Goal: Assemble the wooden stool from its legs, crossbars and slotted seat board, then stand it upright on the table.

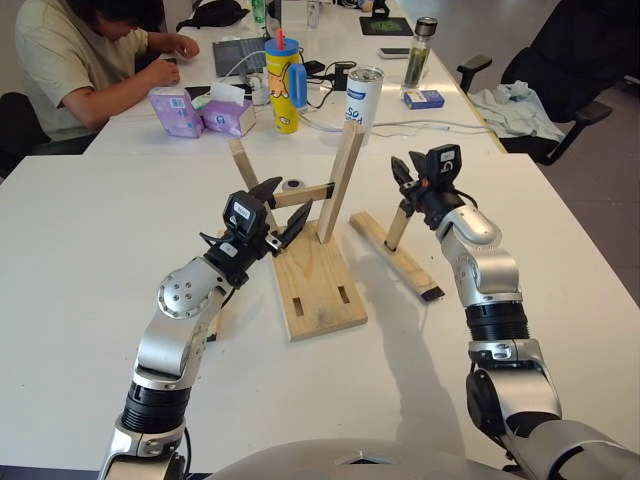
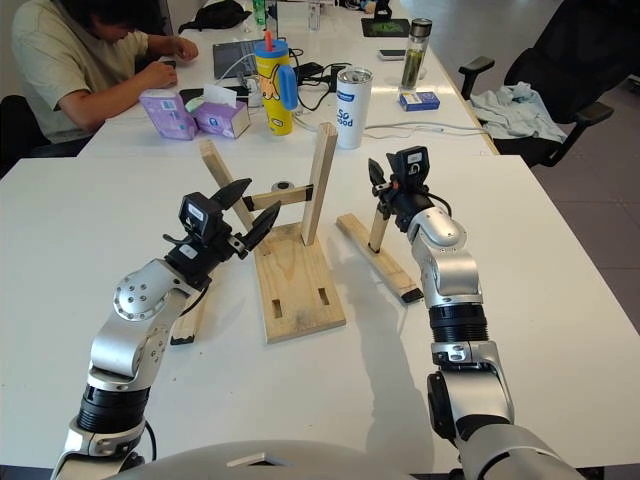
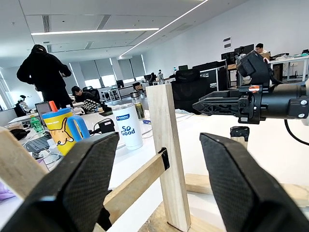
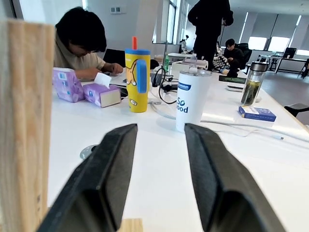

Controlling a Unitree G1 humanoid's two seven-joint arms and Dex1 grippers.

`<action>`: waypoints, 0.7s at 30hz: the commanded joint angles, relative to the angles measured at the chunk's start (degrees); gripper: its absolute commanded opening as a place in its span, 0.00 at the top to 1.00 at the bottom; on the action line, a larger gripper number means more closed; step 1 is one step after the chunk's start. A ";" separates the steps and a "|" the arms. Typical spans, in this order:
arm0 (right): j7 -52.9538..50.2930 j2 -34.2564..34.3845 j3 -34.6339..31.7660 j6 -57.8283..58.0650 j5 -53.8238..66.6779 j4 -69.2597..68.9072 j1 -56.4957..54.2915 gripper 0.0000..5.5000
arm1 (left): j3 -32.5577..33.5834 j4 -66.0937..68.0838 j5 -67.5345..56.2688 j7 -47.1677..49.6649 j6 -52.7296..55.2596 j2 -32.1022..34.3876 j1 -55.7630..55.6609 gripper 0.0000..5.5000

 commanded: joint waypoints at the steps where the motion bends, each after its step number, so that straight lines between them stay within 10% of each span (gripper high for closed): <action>1: -0.38 -0.89 -2.77 -1.91 0.71 -3.74 -0.22 0.67 | -0.22 -0.02 0.53 0.34 -0.18 -0.19 -0.21 0.44; 9: 11.52 -14.49 -5.36 12.24 3.04 -9.97 12.59 0.67 | 1.92 -2.30 -1.81 1.36 2.48 -0.14 2.08 0.44; 21: 25.55 -23.03 2.47 33.99 9.97 -16.30 18.86 0.31 | -6.27 -6.54 -6.11 -10.72 7.61 6.87 11.07 0.44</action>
